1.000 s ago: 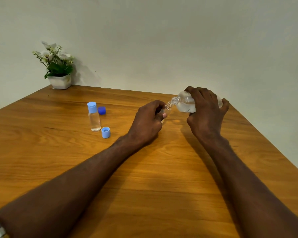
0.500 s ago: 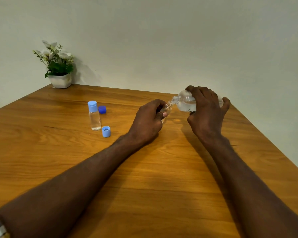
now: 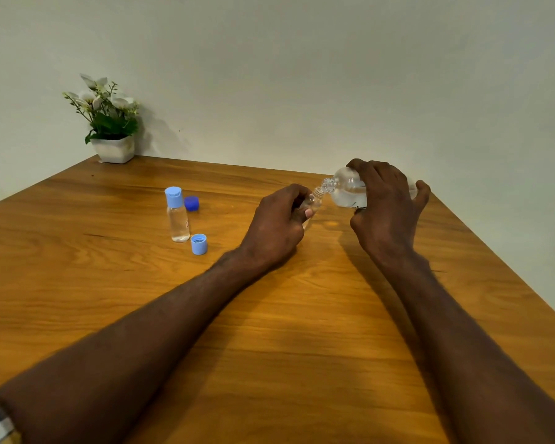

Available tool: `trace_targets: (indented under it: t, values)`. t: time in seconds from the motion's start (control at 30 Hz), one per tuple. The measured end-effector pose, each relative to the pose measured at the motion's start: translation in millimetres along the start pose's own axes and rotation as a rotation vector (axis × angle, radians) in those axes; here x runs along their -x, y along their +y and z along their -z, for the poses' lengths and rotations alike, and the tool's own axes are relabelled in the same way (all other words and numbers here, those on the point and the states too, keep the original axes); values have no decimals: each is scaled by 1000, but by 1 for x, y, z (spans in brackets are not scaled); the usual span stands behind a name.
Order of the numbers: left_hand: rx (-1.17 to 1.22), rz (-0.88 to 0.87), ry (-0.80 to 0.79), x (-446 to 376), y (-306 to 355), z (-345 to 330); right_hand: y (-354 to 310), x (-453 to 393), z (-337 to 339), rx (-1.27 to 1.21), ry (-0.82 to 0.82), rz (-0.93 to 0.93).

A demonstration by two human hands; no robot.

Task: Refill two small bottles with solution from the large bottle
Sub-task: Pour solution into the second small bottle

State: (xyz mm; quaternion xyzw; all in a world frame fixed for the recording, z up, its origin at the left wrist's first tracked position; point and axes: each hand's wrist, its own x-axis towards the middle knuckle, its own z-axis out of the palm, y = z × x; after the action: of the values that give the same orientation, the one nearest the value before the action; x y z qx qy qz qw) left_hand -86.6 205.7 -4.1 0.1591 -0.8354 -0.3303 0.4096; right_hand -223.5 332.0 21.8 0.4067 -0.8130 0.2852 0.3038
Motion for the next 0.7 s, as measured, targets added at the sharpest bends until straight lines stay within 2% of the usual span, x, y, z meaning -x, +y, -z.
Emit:
trace_targets:
  t: [0.7]
  values:
    - [-19,1,-10,0,1,1,0,1,2,-4,-4,2]
